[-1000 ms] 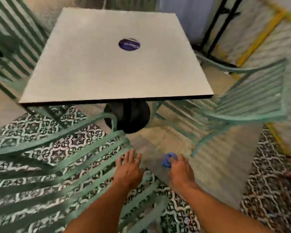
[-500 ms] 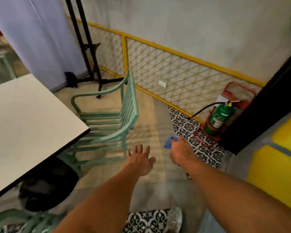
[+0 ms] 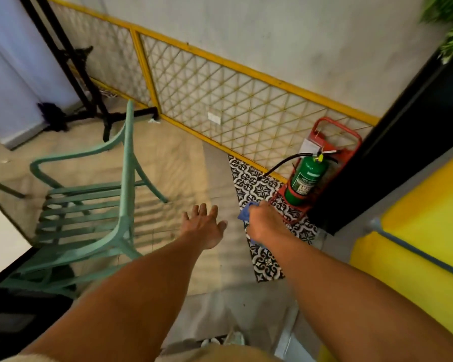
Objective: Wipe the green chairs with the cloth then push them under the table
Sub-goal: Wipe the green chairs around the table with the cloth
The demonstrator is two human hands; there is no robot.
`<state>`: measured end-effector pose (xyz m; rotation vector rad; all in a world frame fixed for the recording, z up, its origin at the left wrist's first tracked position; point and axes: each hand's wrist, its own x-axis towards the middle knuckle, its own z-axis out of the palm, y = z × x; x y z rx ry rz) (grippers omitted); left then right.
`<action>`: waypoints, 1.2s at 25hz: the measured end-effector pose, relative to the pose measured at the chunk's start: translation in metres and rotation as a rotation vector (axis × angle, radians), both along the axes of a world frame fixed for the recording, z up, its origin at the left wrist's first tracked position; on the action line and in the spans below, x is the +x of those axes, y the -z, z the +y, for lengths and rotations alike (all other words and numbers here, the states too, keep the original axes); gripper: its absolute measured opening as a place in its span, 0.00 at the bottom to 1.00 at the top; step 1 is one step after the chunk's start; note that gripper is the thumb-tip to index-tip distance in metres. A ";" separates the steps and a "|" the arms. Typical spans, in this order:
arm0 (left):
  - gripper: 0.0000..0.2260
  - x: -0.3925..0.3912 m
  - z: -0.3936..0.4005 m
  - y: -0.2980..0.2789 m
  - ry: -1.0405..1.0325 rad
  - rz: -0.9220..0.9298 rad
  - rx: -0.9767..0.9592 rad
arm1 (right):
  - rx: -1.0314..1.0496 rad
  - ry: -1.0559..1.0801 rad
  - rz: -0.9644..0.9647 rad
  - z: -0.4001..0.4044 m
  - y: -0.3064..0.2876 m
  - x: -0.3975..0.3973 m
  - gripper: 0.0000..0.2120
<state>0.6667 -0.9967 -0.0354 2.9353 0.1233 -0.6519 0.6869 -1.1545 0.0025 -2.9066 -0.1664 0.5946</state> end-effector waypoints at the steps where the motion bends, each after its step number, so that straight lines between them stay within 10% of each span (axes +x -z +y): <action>1: 0.29 0.013 0.000 0.000 -0.006 -0.012 0.010 | -0.005 0.032 0.022 -0.001 -0.001 0.015 0.17; 15: 0.30 0.323 0.085 0.029 -0.253 -0.037 -0.071 | -0.170 -0.167 0.009 0.092 0.004 0.365 0.26; 30: 0.30 0.615 0.278 0.031 -0.840 -0.093 -0.071 | -0.212 -0.840 -0.070 0.350 0.017 0.711 0.24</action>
